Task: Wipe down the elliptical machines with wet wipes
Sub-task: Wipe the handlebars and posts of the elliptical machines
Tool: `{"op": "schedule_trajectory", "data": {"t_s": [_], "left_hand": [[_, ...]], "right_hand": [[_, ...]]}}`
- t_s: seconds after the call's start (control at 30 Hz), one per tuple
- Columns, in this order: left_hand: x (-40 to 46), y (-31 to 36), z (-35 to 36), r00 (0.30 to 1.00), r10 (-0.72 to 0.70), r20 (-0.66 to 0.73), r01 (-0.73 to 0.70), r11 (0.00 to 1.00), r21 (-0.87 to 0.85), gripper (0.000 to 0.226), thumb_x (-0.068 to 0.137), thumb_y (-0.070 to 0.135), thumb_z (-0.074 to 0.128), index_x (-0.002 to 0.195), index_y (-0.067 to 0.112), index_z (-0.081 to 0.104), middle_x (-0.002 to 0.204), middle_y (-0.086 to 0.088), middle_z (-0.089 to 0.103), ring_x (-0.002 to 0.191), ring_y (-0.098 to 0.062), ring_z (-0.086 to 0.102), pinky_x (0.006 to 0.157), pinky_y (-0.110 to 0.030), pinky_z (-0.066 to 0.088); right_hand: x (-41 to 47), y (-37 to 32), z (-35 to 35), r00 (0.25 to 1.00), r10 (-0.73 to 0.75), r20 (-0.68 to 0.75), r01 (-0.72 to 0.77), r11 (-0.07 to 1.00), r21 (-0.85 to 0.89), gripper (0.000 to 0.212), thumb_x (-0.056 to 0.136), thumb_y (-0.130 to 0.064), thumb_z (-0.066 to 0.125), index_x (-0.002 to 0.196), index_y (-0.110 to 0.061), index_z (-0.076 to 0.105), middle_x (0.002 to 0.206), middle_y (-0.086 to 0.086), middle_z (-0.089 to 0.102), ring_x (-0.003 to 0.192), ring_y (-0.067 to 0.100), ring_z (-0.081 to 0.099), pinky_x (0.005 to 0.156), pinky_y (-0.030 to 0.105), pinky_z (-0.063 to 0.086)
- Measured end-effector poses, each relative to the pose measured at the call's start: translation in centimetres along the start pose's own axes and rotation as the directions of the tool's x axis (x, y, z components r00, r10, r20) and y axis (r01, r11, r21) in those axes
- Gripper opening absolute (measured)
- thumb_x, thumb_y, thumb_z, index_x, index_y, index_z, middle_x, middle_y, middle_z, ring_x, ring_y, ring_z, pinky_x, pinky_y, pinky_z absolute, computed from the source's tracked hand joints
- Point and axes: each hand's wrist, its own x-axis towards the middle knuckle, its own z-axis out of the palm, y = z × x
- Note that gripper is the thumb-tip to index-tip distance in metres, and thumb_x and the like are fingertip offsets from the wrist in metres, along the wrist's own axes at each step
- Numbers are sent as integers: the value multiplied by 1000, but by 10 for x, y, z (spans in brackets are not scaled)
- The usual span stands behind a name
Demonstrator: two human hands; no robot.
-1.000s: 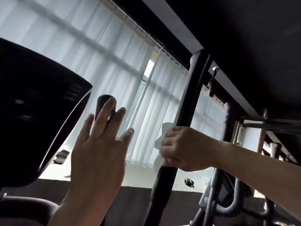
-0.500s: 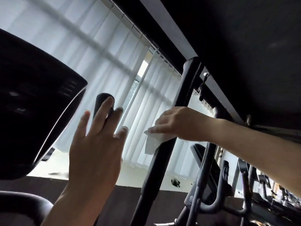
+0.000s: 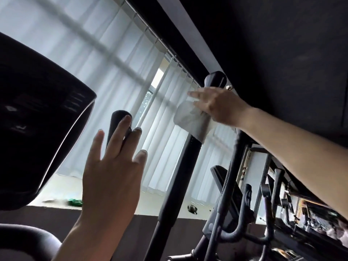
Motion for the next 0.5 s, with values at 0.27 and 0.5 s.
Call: {"op": "schedule_trajectory", "data": {"t_s": [0.27, 0.5], "left_hand": [[0, -1, -1, 999, 21, -27, -21, 1000, -16, 34, 54, 0, 69, 87, 3, 76, 132, -21, 60, 139, -39, 40, 108, -66, 29], [0, 0, 0, 999, 7, -42, -9, 999, -48, 31, 55, 1, 67, 85, 4, 75, 130, -20, 61, 139, -37, 40, 111, -64, 25]], "right_hand": [[-17, -18, 8, 967, -42, 251, -17, 973, 228, 63, 90, -61, 32, 126, -19, 63, 131, 2, 60, 133, 25, 45, 116, 31, 10], [-7, -63, 15, 997, -80, 10, 72, 937, 341, 36, 89, -28, 42, 77, -8, 70, 78, 6, 69, 77, 29, 66, 80, 37, 53]]}}
